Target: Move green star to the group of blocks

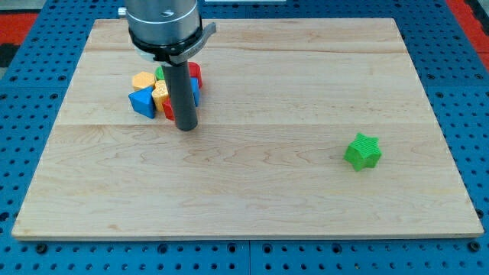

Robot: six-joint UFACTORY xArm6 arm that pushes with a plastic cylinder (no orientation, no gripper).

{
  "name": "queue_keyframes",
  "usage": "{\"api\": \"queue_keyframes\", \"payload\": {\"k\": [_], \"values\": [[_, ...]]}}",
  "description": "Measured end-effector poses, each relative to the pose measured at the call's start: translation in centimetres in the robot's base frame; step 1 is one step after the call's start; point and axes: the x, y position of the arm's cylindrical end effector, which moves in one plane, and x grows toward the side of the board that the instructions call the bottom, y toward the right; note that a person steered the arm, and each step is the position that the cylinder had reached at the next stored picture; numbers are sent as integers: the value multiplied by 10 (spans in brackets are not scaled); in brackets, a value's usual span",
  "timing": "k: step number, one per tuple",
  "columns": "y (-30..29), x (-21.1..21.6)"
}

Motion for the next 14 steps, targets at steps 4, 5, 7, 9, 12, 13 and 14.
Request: {"api": "queue_keyframes", "payload": {"k": [4, 5, 7, 9, 12, 13, 14], "values": [[311, 52], [303, 84], [280, 47], [239, 42], [173, 64], [159, 59], [152, 47]]}}
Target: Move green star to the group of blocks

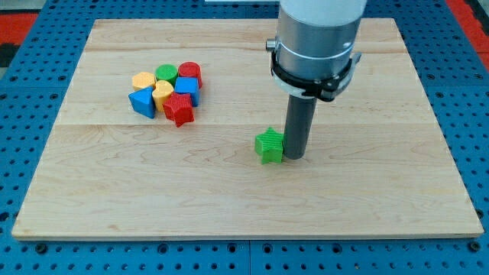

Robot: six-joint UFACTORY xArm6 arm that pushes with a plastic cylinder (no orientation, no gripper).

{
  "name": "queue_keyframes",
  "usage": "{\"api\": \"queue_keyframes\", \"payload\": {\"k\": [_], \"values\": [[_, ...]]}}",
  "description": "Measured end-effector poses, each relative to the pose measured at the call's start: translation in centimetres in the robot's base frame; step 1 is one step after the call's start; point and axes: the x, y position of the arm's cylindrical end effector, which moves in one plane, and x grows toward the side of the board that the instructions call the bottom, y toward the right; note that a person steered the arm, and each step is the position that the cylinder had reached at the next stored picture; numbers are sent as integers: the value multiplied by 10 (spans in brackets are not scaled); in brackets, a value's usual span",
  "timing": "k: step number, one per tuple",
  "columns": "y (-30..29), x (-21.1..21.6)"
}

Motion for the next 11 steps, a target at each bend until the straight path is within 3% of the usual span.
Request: {"api": "queue_keyframes", "payload": {"k": [8, 9, 11], "values": [[-164, -8], [-164, 36], [-178, 8]]}}
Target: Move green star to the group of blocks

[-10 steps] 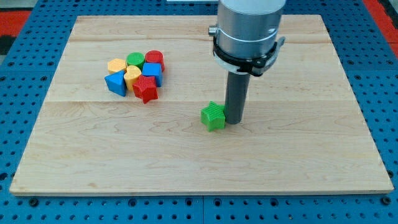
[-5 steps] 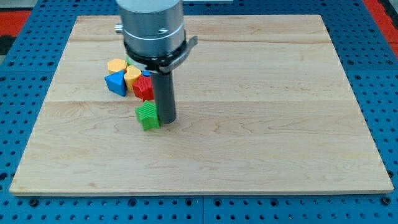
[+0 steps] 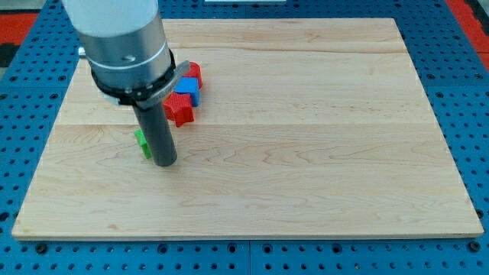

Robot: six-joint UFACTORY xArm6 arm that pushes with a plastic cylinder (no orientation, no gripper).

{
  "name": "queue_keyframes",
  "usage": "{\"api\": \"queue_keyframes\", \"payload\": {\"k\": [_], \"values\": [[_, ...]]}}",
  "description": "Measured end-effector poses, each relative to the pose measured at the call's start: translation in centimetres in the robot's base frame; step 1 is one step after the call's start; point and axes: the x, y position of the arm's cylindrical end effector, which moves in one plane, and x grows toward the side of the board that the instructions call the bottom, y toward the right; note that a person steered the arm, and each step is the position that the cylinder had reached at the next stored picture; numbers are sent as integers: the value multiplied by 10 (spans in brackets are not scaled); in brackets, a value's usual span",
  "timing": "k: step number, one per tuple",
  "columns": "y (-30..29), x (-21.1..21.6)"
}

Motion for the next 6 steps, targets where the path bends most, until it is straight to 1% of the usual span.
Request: {"api": "queue_keyframes", "payload": {"k": [1, 2, 4, 5, 6], "values": [[-14, -10], [-26, 1], [-56, 4], [-62, 1], [-49, -10]]}}
